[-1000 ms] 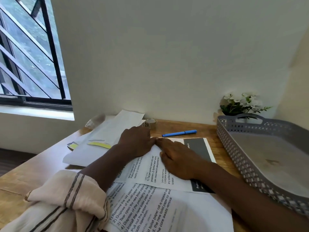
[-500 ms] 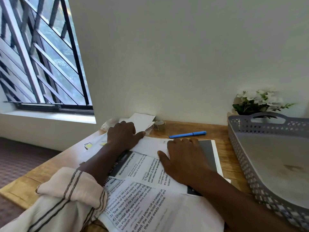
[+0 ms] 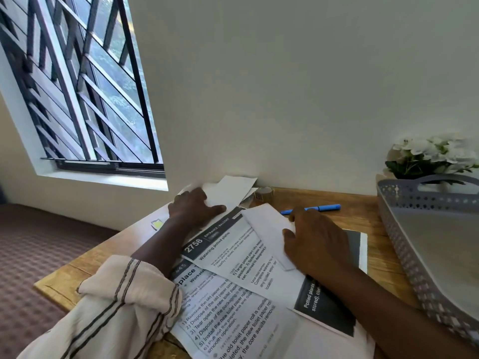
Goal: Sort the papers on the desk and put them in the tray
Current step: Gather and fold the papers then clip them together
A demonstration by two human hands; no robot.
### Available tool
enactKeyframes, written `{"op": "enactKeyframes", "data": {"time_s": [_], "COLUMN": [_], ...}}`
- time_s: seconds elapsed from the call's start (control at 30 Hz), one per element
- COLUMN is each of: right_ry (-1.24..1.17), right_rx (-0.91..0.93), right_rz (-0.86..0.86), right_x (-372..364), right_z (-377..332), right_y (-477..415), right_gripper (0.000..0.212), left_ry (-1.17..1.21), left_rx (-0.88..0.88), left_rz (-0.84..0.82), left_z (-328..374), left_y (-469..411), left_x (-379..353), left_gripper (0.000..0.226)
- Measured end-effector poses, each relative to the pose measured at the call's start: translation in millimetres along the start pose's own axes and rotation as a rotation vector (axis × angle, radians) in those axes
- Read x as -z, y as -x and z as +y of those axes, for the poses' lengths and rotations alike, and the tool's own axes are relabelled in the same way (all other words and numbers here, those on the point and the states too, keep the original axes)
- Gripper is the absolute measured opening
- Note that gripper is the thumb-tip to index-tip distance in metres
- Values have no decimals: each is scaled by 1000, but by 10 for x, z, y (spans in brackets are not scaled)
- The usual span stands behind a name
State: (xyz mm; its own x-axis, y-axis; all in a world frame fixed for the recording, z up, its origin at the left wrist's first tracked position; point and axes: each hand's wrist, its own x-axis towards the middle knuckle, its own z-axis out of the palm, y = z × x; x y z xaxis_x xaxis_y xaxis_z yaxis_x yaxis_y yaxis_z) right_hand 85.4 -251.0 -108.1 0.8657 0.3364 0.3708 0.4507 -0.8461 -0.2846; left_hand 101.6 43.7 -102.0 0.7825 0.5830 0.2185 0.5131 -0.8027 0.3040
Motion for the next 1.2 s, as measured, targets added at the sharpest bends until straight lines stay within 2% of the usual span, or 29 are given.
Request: {"op": "enactKeyframes", "data": {"time_s": [0.1, 0.23, 0.37, 0.4, 0.47, 0.5, 0.6, 0.67, 0.7, 0.77, 0.83, 0.97, 1.07, 1.13, 1.2], "right_ry": [22, 70, 114, 107, 64, 29, -49, -90, -85, -19, 57, 77, 86, 106, 107], "right_rx": [16, 31, 57, 58, 60, 73, 181, 346, 438, 563, 562, 264, 138, 101, 55], "right_rz": [3, 39, 54, 61, 139, 221, 578, 702, 711, 612, 404, -70, -120, -84, -72], "right_x": [-56, -112, -145, -143, -133, -119, 4, 103, 143, 168, 144, 68, 48, 47, 55], "right_z": [-23, -4, -17, -17, -37, -62, -144, -197, -215, -207, -166, -46, 23, 23, -20], "right_y": [-7, -27, -41, -35, -24, -18, 19, 67, 83, 85, 73, 63, 50, 39, 55], "right_gripper": [44, 43, 34, 33, 29, 27, 29, 35, 38, 46, 55, 79, 79, 69, 68], "left_ry": [267, 524, 937, 1064, 1263, 1281, 1069, 998, 991, 922, 833, 815, 818, 737, 528], "left_rx": [39, 0, -274, -319, -349, -360, -403, -423, -431, -491, -557, -595, -599, -611, -654], "left_rz": [50, 304, 634, 666, 575, 499, 372, 266, 185, 45, -50, -264, -326, -343, -366], "left_z": [-52, -50, 29, 58, 128, 170, 309, 411, 465, 584, 674, 710, 671, 606, 523], "left_y": [-35, -45, 15, 33, 85, 116, 172, 235, 274, 390, 489, 532, 496, 472, 412], "left_x": [-10, 145, 531, 599, 639, 611, 439, 355, 308, 212, 102, -76, -93, -13, 28], "left_gripper": [72, 52, 45, 44, 45, 45, 41, 40, 42, 46, 50, 26, 26, 46, 61]}}
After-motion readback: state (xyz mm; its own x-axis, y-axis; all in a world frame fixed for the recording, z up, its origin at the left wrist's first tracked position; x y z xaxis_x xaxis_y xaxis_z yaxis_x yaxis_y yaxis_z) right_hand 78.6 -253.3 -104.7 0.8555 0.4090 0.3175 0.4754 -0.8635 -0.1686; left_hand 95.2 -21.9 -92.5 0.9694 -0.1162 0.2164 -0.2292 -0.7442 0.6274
